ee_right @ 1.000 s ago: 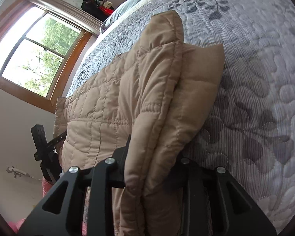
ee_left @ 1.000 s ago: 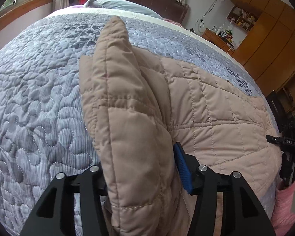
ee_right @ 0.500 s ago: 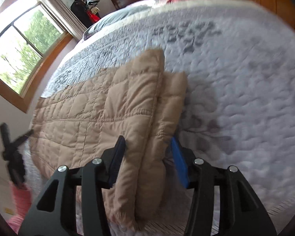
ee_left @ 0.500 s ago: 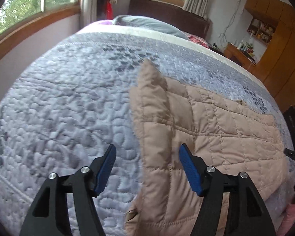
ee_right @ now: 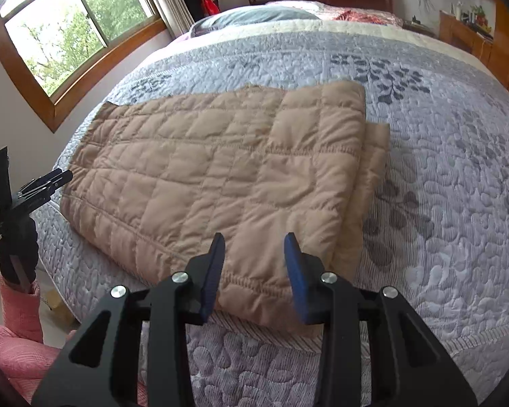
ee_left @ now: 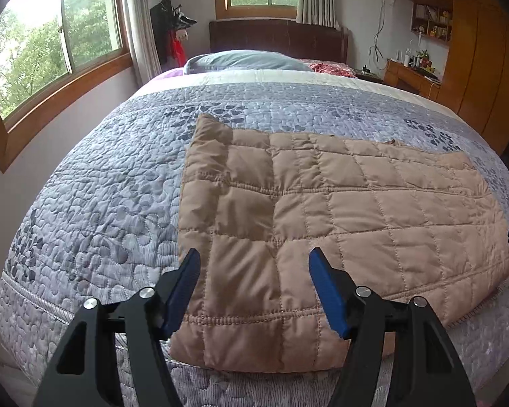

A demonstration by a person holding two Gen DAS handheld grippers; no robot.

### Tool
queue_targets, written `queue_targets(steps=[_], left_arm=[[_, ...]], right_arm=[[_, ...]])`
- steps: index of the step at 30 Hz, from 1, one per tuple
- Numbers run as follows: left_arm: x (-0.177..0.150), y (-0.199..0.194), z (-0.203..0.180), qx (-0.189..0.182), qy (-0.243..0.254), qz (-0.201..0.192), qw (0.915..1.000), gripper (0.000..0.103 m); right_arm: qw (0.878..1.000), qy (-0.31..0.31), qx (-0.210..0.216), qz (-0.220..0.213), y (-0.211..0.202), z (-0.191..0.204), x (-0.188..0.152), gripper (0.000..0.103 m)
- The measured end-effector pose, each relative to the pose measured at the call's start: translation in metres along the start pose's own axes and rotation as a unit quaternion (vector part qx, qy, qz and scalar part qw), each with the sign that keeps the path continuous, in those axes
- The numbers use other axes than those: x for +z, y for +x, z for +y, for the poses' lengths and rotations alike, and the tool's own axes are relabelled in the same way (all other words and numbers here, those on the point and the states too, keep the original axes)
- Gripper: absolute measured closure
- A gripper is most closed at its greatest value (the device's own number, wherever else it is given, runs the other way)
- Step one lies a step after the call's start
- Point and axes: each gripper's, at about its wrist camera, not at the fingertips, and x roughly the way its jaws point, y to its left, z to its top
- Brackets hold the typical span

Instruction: Fold large clothes

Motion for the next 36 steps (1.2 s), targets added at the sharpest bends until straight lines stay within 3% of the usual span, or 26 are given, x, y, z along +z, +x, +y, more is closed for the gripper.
queue_targets(steps=[12, 36], left_arm=[[-0.015, 0.027, 0.006, 0.003, -0.015, 0.031, 0.9994, 0.036], [-0.025, 0.042, 0.015, -0.013, -0.031, 0.030, 0.9990, 0.035]], right_arm=[[0.999, 0.037, 0.001, 0.025, 0.033, -0.023, -0.018, 0.072], [0.999, 0.051, -0.005, 0.001, 0.045, -0.023, -0.026, 0.072]])
